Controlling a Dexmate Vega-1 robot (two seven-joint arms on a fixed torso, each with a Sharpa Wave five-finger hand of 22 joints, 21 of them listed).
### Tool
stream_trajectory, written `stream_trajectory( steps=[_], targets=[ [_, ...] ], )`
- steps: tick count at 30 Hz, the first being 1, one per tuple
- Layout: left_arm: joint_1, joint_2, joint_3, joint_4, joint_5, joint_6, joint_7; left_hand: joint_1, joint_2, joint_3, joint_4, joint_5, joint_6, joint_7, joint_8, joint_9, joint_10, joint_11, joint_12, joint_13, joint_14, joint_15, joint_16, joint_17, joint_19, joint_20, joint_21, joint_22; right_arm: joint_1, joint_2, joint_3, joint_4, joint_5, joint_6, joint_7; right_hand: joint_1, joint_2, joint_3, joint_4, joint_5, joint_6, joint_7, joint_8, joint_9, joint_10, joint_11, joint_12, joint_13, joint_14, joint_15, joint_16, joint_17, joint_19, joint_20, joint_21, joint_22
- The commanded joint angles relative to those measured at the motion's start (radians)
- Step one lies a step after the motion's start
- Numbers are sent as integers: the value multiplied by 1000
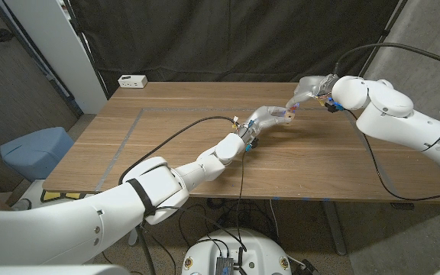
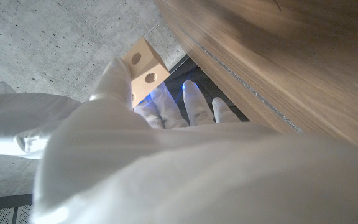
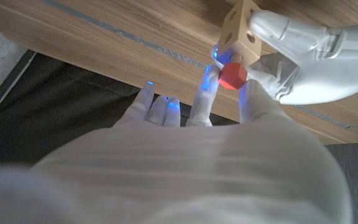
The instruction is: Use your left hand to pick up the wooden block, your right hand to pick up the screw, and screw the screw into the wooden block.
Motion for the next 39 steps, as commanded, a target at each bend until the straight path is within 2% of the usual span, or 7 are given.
stream_trajectory(
  steps=[1,19,30,34,39],
  targets=[
    [1,-1,-2,-2,1,-2,-2,9,28,20,9,7,19,-3,9,5,10,2,7,5,9,-116,-3,1,10,3,6,2,7,8,-19,2,-49,-16,24,-14,7,2,8,-3,22,-4,3,-2,20,-2,5,0,15,-7,7,0,11,-3,6,2],
    [-1,-3,-4,3,-2,5,-8,9,29,21,10,7,17,-1,7,4,13,2,9,5,12,-116,-2,2,12,6,6,2,14,27,-47,9,-132,-44,60,-59,22,-16,15,-4,126,-13,6,-15,72,-18,9,-10,50,-31,13,-5,27,-21,2,2],
    [-3,-6,-4,9,-7,10,-11,10,28,22,9,7,17,-2,7,4,14,2,10,6,16,-116,-2,1,14,6,7,2,12,41,-51,17,-163,-52,68,-128,10,-47,36,-8,152,1,-11,-19,90,-14,5,-16,59,-35,12,-5,33,-23,-1,3],
    [-6,-7,-4,13,-10,12,-13,10,30,23,10,7,18,-2,7,4,13,2,9,6,15,-115,-3,1,15,7,7,2,6,45,-49,17,-176,-51,56,-133,13,-49,31,-5,195,2,-8,-20,111,-18,8,-18,71,-46,12,-8,46,-34,1,2],
    [-9,-10,-4,17,-15,16,-18,10,29,23,9,7,18,-1,7,4,14,2,10,6,16,-116,-4,1,15,5,7,2,8,49,-52,18,-190,-55,65,-126,18,-46,21,-2,216,-1,-11,-21,123,-27,8,-20,79,-50,12,-11,57,-40,3,2]
  ],
)
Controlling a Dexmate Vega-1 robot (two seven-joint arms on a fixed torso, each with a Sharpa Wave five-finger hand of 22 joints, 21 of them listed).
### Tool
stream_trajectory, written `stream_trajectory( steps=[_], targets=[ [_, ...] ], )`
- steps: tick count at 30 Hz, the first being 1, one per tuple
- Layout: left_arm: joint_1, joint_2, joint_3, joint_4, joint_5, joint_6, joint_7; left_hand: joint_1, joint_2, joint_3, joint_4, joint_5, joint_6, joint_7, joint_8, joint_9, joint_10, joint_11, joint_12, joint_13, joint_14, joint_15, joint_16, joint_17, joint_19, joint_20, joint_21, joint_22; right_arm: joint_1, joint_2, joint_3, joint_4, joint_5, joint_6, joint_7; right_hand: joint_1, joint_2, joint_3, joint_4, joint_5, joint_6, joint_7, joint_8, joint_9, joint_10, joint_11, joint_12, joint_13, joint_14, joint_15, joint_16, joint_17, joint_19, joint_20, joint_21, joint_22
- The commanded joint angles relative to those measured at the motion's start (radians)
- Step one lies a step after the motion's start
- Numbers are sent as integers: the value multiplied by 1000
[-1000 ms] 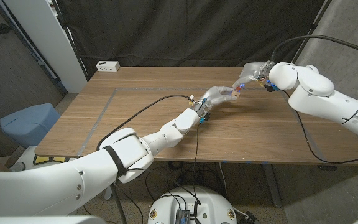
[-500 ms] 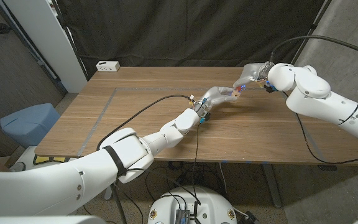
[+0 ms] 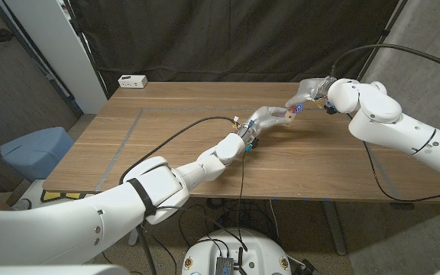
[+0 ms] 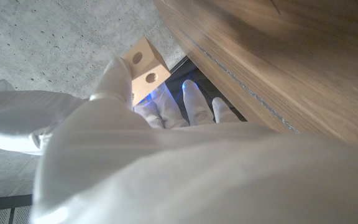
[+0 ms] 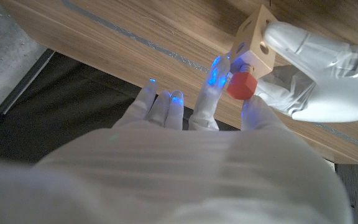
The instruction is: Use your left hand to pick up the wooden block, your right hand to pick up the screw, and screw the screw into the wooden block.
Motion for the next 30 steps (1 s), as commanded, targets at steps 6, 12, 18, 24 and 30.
stream_trajectory(
  steps=[6,12,18,24,30],
  targets=[
    [-14,-10,1,20,-14,17,-14,9,29,20,13,7,14,-5,7,4,10,-5,4,-1,8,-114,-3,1,10,1,7,2,10,13,-9,6,-55,-13,40,-84,-22,-41,7,-3,-62,10,-72,3,-11,18,-20,-5,-3,18,-10,-1,-10,8,-11,2],
    [-19,-12,3,24,-18,23,-16,9,29,21,13,7,13,-3,6,4,8,-5,4,-1,8,-114,-4,1,10,2,7,2,9,16,-3,8,-54,-9,46,-126,-37,-61,16,-5,-109,28,-107,6,-29,28,-34,-5,-13,29,-19,0,-22,15,-15,3],
    [-22,-13,6,27,-21,25,-12,8,30,21,13,7,13,-4,6,4,8,-5,3,-2,8,-114,-4,2,10,2,7,2,14,20,-2,12,-51,-7,55,-160,-40,-75,25,-6,-154,40,-138,9,-49,40,-45,-4,-24,40,-26,2,-33,24,-17,3],
    [-23,-13,8,29,-22,25,-8,10,28,20,12,7,13,-4,6,4,8,-5,3,-2,8,-114,-4,2,10,-1,6,2,14,19,7,11,-35,3,58,-184,-44,-86,27,-5,-208,58,-173,11,-72,51,-57,-3,-34,57,-34,1,-45,34,-17,3],
    [-22,-12,10,28,-23,21,-7,10,29,20,12,7,12,-5,6,4,7,-5,3,-2,7,-114,-4,3,9,0,6,2,9,17,14,6,-21,5,54,-203,-49,-97,26,-5,-273,75,-215,14,-95,68,-66,-2,-46,74,-43,0,-54,43,-17,3]
  ],
)
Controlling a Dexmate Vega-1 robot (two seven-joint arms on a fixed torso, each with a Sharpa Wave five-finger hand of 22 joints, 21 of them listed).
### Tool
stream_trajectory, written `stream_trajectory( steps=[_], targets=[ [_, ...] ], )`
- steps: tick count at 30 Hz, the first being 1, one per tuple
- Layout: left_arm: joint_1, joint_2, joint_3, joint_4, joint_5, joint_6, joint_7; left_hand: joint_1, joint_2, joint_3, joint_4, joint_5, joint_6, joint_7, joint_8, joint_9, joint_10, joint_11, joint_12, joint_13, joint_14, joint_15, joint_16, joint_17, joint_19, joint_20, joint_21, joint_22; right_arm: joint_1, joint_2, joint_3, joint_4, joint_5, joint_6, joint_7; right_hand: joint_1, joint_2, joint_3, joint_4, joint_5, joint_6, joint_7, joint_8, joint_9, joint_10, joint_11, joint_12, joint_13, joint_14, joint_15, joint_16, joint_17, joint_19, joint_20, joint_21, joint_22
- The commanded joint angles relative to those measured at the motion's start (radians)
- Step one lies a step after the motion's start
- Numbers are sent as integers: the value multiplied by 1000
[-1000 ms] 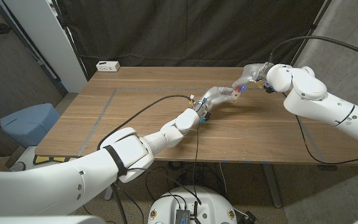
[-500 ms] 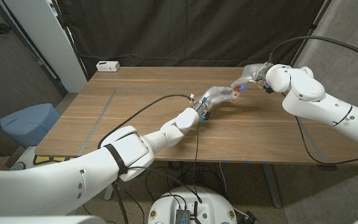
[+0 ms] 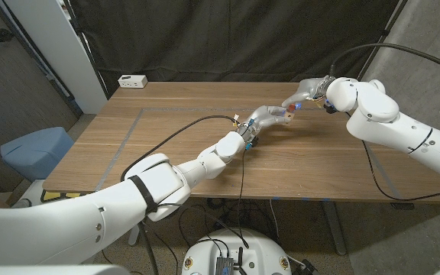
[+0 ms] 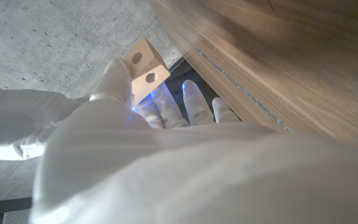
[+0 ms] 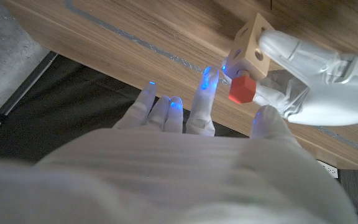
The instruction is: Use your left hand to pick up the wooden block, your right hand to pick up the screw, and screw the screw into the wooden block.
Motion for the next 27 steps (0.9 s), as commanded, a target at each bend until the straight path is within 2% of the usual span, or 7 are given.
stream_trajectory(
  steps=[1,5,7,10,14,21,27],
  targets=[
    [-1,0,5,2,-2,-4,6,10,28,20,12,6,14,-4,9,4,7,-5,2,5,8,-114,-4,3,10,-1,6,2,-4,-1,16,-5,27,11,0,-14,-2,-10,-3,-1,-42,13,-26,6,-13,7,-8,3,-2,13,-6,2,-9,3,-2,3],
    [2,2,4,1,-1,-11,15,10,28,20,11,6,13,-3,9,4,7,-5,2,5,7,-116,-4,3,10,-1,6,2,-12,-8,28,-11,47,25,-11,-16,0,-11,-8,0,-84,20,-52,8,-30,15,-13,4,-14,27,-12,0,-20,10,-3,3],
    [4,3,4,0,0,-15,20,10,28,20,12,6,12,-4,9,4,6,-5,2,5,7,-116,-4,4,10,0,6,2,-16,-13,36,-14,60,35,-15,-6,5,-6,-19,3,-135,26,-83,9,-57,23,-19,7,-27,34,-19,-3,-30,17,-3,3],
    [5,3,4,0,2,-20,26,11,27,20,11,6,13,-5,9,4,7,-5,2,5,8,-116,-3,4,10,-2,6,2,-27,-20,56,-16,92,55,-29,5,9,0,-30,7,-170,23,-104,10,-75,26,-21,9,-34,41,-23,-4,-34,20,-2,3],
    [7,3,5,-1,5,-23,36,11,28,20,11,6,15,-5,10,4,8,-5,2,4,9,-118,-3,4,12,-2,7,2,-29,-28,68,-23,116,62,-30,31,17,13,-48,11,-195,8,-122,12,-99,25,-23,11,-53,42,-30,-6,-50,27,-5,3],
    [8,0,7,1,6,-20,39,11,28,20,11,6,16,-6,10,4,11,-5,3,4,9,-117,-3,5,12,-3,7,2,-28,-48,77,-32,145,80,-25,114,19,47,-96,18,-263,0,-163,17,-157,21,-26,16,-87,51,-37,-8,-67,28,-3,2],
    [9,0,9,1,7,-20,41,12,28,20,11,6,16,-7,10,4,9,-5,2,5,8,-118,-3,5,12,-3,6,2,-28,-64,80,-44,154,83,-20,156,14,62,-108,20,-293,-8,-180,19,-190,16,-29,18,-108,52,-40,-9,-78,31,-3,2]
  ],
)
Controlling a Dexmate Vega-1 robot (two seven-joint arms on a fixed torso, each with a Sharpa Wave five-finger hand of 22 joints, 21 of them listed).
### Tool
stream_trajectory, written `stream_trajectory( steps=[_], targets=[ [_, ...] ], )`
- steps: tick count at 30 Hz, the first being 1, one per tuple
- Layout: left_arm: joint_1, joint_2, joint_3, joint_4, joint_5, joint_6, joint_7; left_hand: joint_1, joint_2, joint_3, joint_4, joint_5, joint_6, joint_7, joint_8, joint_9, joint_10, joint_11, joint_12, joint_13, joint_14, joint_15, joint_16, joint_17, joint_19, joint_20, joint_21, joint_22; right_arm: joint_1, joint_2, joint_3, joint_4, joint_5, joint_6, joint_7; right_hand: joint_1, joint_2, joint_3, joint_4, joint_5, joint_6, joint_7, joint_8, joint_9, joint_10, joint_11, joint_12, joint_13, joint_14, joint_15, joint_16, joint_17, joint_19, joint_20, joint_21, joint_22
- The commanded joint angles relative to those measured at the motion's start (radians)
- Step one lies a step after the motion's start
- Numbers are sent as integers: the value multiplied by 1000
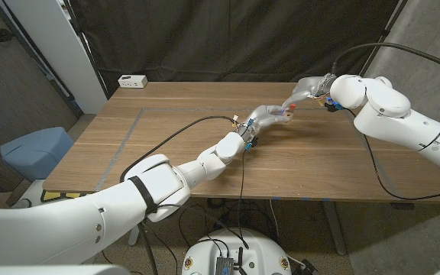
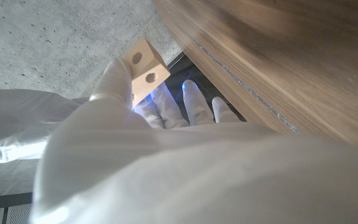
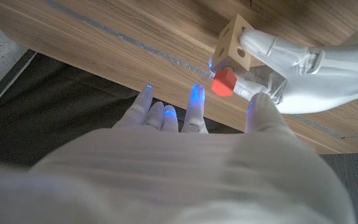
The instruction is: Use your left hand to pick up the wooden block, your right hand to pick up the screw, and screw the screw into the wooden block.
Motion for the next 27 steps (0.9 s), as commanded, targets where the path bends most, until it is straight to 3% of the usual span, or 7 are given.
stream_trajectory(
  steps=[1,14,16,27],
  targets=[
    [4,-2,4,0,5,-6,13,12,28,19,12,6,18,-4,9,3,11,-3,5,4,8,-118,-4,5,8,1,6,2,-6,-43,25,-27,38,18,8,35,-2,12,-9,5,-20,-6,-12,5,-20,-2,-3,3,-15,2,-7,3,-9,2,1,2],
    [8,-3,3,-2,8,-13,23,13,28,19,12,6,18,-3,9,3,11,-4,5,4,8,-119,-3,6,8,1,6,2,25,-60,13,-21,52,34,73,117,-18,41,-14,4,-79,-22,-41,15,-95,-9,-7,7,-70,7,-12,3,-40,10,-2,2],
    [8,-3,4,-1,8,-13,24,12,27,19,12,6,19,-3,9,3,11,-4,5,4,8,-119,-3,6,8,1,6,2,27,-63,15,-17,56,41,79,136,-22,47,-14,4,-96,-36,-49,16,-107,-12,-6,7,-79,9,-11,3,-44,10,-1,2],
    [4,-7,3,3,3,-5,15,13,26,18,12,6,19,-3,9,3,12,-4,5,4,7,-119,-4,7,9,1,6,2,10,-67,20,-23,27,35,50,187,-32,64,-17,2,-91,-62,-47,22,-120,-29,1,9,-86,-4,-5,4,-43,3,4,2]
  ],
)
